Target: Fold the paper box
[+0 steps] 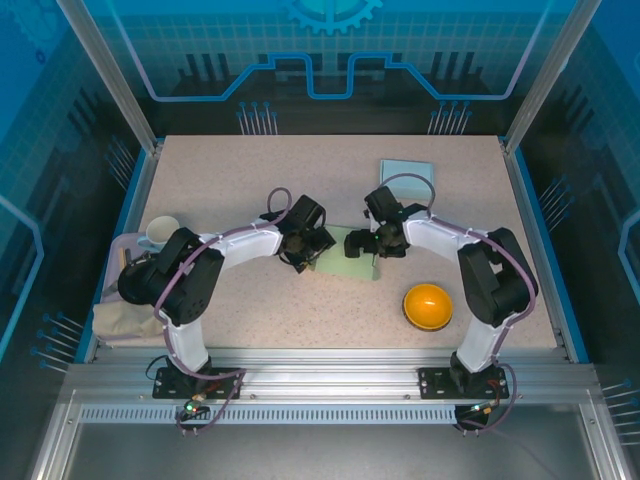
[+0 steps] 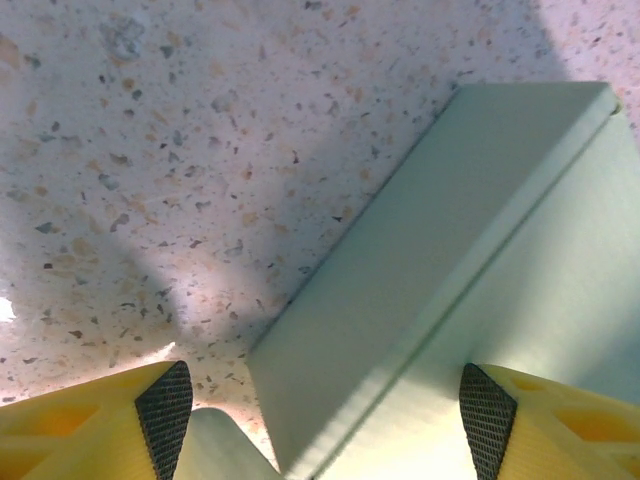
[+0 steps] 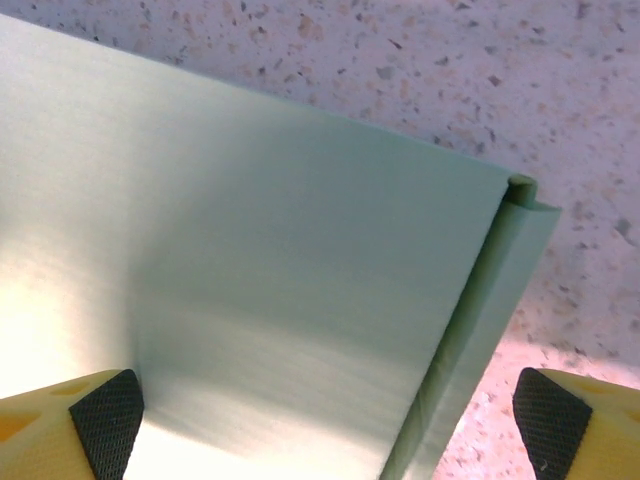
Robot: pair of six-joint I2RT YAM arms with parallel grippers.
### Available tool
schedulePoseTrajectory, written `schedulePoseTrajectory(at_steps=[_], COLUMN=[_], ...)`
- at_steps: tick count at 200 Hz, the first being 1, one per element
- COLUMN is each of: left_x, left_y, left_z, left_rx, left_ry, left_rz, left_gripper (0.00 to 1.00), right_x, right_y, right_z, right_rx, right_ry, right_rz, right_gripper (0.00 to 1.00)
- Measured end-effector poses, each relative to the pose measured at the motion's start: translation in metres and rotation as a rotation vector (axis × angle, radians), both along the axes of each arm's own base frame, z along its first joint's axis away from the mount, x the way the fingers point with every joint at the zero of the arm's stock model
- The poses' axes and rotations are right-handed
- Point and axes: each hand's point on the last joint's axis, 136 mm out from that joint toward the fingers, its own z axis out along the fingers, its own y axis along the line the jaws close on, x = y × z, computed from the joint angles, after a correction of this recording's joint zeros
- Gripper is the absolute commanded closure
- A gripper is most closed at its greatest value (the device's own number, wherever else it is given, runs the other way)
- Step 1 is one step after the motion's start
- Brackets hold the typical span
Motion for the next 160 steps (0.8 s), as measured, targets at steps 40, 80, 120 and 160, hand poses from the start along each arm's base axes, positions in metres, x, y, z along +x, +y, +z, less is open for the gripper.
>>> schedulePoseTrajectory(at_steps=[40,80,120,160], left_x=[0.001,0.002,0.002,0.002], left_y=[-0.002,-0.002,-0.002,-0.002], left_z=[-0.001,0.0,-0.001,-0.001], left_rx=[-0.006,-0.007,-0.007,-0.003], left_ry=[-0.009,-0.015,-0.017,-0.021], left_rz=[-0.001,-0.002,-0.002,-0.002], left_gripper=[0.26,0.26,0.27,0.27], right_x=[-0.004,-0.007,-0.004,0.002], right_y=[-0.004,-0.011,-0.032,-0.045], right_z=[0.012,0.02,0.015,0.009], right_rx=[-0.001,-0.011,-0.01,0.002], right_ry=[-0.017,-0.041,-0.039,-0.043], right_rz=[-0.003,-0.019,-0.084,-0.126], right_gripper=[0.01,0.03,0.09,0.12])
